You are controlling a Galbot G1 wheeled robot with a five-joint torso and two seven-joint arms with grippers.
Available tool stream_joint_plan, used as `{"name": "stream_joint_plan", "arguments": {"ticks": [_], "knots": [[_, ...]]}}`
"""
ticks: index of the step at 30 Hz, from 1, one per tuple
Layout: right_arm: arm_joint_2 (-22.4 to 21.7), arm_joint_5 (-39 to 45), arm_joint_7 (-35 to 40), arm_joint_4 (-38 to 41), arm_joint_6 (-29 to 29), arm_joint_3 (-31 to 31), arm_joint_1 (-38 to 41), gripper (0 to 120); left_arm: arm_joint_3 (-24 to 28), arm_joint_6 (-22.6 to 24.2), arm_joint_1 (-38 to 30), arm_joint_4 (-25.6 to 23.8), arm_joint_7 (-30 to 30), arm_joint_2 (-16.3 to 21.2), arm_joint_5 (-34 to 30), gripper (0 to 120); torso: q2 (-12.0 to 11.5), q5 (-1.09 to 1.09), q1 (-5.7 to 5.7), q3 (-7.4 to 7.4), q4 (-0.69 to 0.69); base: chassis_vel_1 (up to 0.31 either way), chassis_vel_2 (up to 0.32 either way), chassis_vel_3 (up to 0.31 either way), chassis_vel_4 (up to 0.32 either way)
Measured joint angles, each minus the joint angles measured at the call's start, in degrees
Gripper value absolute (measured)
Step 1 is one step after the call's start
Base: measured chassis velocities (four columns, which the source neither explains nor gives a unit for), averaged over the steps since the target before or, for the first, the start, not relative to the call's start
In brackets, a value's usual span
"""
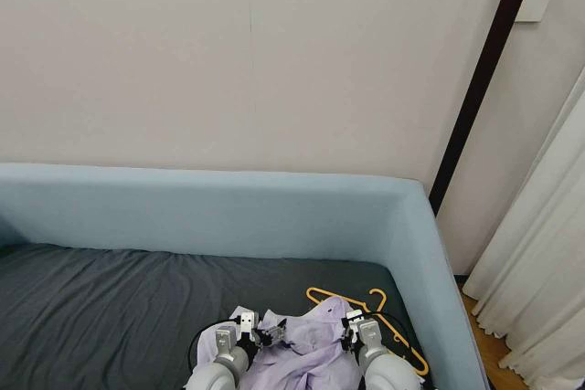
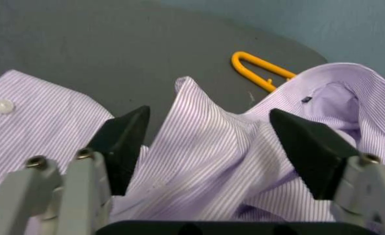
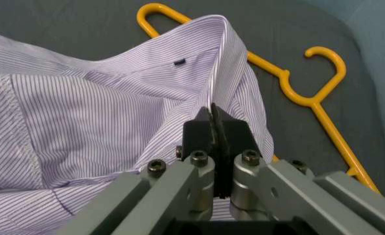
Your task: Pick up the clothes from the sofa and hang them on the clothes hanger.
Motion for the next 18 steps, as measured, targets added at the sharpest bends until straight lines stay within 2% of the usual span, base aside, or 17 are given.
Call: {"name": "stream_joint_plan", "arguments": {"ticks": [3, 6, 9, 11, 14, 18], "knots": [[0.00, 0.01, 0.05, -0.08, 0.07, 0.05, -0.28, 0, -0.22, -0.02, -0.36, 0.43, 0.05, -0.20, -0.06, 61, 0.00, 0.00, 0.00, 0.00, 0.01, 0.000, 0.000, 0.000, 0.000], [-0.13, 0.00, 0.10, -0.10, 0.16, 0.05, -0.56, 0, -0.34, 0.03, -0.91, 1.16, 0.20, -0.90, -0.82, 46, 0.00, 0.00, 0.00, 0.00, -0.01, 0.000, 0.000, 0.000, 0.000], [-0.18, 0.10, 0.15, -0.10, 0.18, 0.08, -0.57, 0, -0.62, 0.19, -0.91, 1.26, 0.23, -1.21, -0.99, 39, 0.00, 0.00, 0.00, 0.00, -0.01, 0.000, 0.000, 0.000, 0.000], [-0.32, 0.49, 0.30, -0.02, 0.20, 0.18, -0.54, 0, -1.26, 0.84, -0.73, 1.24, 0.26, -1.45, -1.47, 27, 0.00, 0.00, -0.01, 0.00, -0.01, 0.000, 0.000, 0.000, 0.000], [-0.55, 0.72, 0.41, 0.11, 0.21, 0.18, -0.50, 0, -1.30, 1.77, -0.57, 1.19, 0.23, -1.44, -2.12, 20, 0.00, 0.00, 0.00, 0.00, 0.00, 0.000, 0.000, 0.000, 0.000], [-1.07, 1.23, 0.73, 0.40, 0.33, 0.26, -0.43, 0, -1.42, 2.73, 0.26, 1.18, -0.07, -1.87, -1.80, 3, 0.00, 0.00, 0.00, 0.00, 0.00, 0.000, 0.000, 0.000, 0.000]]}}
